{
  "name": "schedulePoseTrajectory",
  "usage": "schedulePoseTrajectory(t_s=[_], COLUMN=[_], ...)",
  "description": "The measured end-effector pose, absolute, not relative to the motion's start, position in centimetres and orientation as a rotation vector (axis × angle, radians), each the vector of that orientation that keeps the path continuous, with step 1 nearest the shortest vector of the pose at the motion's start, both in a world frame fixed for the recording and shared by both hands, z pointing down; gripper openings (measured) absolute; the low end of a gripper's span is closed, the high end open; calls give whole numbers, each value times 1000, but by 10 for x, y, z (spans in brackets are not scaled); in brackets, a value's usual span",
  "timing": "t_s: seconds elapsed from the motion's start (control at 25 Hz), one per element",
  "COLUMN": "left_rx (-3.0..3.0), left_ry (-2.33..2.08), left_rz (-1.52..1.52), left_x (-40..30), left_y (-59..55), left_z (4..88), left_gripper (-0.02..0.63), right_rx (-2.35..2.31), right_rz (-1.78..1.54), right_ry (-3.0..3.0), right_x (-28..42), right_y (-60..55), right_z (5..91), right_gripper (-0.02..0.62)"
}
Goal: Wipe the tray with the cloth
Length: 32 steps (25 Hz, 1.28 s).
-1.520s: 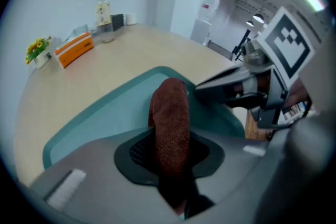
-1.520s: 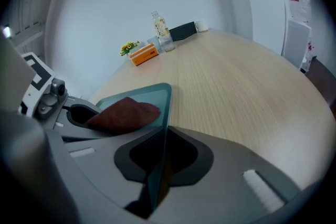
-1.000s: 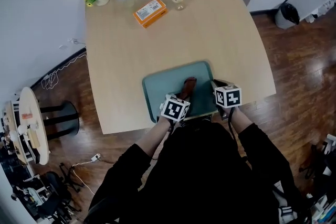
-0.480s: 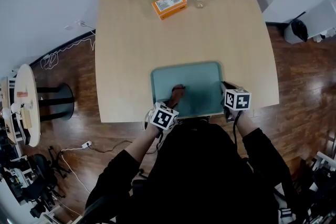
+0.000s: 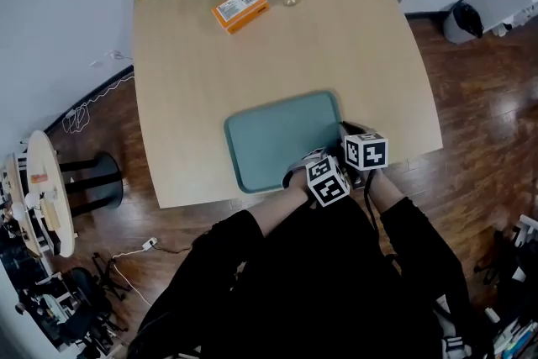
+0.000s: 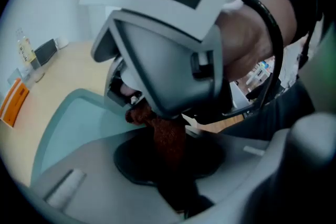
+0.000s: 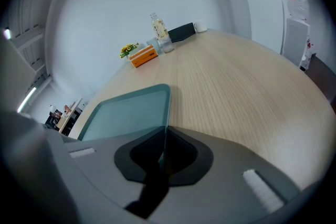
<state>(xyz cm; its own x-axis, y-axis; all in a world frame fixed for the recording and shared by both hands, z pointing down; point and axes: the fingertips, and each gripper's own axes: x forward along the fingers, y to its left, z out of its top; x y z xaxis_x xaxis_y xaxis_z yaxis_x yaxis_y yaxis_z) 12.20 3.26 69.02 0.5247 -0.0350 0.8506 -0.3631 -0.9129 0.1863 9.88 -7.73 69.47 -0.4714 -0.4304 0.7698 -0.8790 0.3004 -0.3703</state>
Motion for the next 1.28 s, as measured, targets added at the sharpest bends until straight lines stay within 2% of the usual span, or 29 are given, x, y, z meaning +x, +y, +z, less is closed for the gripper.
schedulePoseTrajectory(t_s=[0.16, 0.36, 0.44, 0.64, 0.8, 1.08, 1.28], left_rx=[2460, 2597, 2566, 2487, 2542, 2573, 2537], left_ry=[-284, -274, -379, -508, -476, -189, -187], left_rz=[1412, 1907, 1999, 1936, 1989, 1786, 1650], left_x=[114, 73, 56, 46, 55, 74, 71], left_y=[31, -55, -102, -136, -85, 52, 59], left_z=[690, 698, 698, 693, 696, 694, 694], left_gripper=[72, 72, 72, 67, 66, 67, 64], right_rx=[1166, 1161, 1161, 1154, 1150, 1150, 1156], right_rz=[1079, 1089, 1091, 1076, 1081, 1078, 1081], right_ry=[-2028, -2032, -2030, -2037, -2035, -2034, -2031], right_x=[101, 100, 99, 100, 101, 104, 103], right_y=[-74, -75, -74, -77, -74, -74, -74], right_z=[696, 694, 694, 695, 696, 695, 694], right_gripper=[17, 17, 17, 17, 17, 17, 17])
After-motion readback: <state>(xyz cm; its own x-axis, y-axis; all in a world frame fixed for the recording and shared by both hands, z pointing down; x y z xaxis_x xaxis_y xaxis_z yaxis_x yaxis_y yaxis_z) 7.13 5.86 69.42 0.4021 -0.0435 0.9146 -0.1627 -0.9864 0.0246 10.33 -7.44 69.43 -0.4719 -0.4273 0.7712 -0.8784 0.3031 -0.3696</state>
